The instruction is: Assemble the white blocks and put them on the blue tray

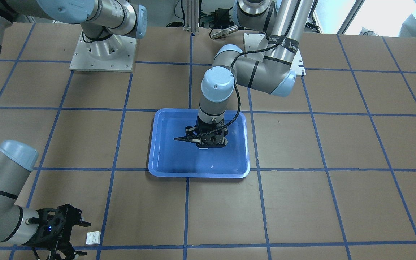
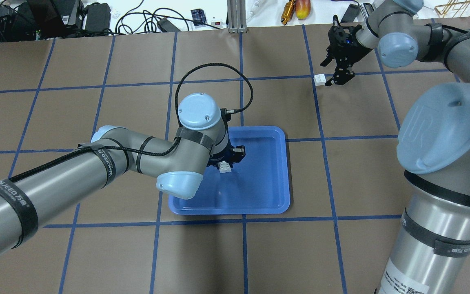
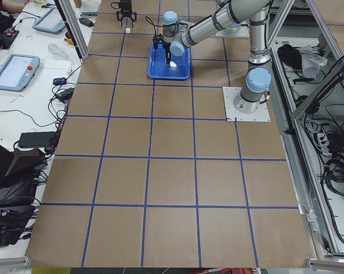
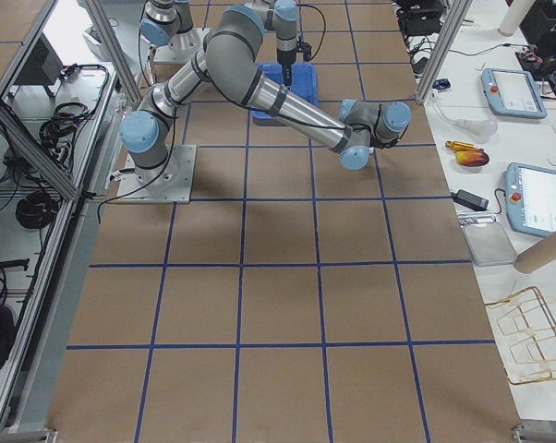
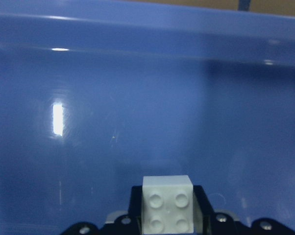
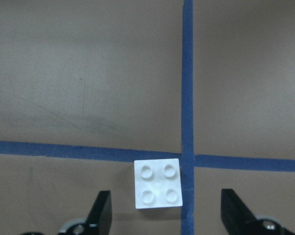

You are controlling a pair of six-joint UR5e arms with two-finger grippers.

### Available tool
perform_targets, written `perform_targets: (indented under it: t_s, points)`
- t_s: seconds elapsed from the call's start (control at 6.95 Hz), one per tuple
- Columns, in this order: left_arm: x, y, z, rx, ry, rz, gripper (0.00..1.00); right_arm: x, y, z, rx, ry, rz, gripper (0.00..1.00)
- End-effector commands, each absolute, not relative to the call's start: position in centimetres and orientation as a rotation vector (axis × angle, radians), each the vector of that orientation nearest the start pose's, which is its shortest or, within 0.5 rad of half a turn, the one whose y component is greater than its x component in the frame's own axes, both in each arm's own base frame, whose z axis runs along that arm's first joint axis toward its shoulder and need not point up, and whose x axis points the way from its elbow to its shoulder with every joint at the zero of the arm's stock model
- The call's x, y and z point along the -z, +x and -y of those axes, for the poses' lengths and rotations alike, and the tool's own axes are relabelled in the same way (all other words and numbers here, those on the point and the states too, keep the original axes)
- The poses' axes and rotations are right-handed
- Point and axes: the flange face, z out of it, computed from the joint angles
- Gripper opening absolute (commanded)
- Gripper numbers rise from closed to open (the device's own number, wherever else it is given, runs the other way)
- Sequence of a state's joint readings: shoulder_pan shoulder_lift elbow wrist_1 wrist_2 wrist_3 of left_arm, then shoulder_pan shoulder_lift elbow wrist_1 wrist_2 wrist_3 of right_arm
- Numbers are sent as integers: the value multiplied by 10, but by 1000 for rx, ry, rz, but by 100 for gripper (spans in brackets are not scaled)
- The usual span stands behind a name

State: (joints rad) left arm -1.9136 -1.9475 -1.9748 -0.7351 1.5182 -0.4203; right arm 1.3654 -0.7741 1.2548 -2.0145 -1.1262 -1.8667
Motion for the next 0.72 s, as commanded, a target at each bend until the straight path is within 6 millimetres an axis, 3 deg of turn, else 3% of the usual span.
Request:
perform_targets:
  t_s: [0.0,0.14,0.43,0.58]
  points:
    - [-185,-313,460,35,-141,-3205,50,-182,18,774,541,-2085,-1917,70]
    - [-184,-314,460,33,-143,-3205,72,-179,18,774,538,-2082,-1915,70]
    - [-189,-314,464,62,-138,-3209,72,-177,19,773,527,-2069,-1917,68]
    - [-199,-308,470,98,-135,-3220,54,-176,19,772,522,-2066,-1917,64]
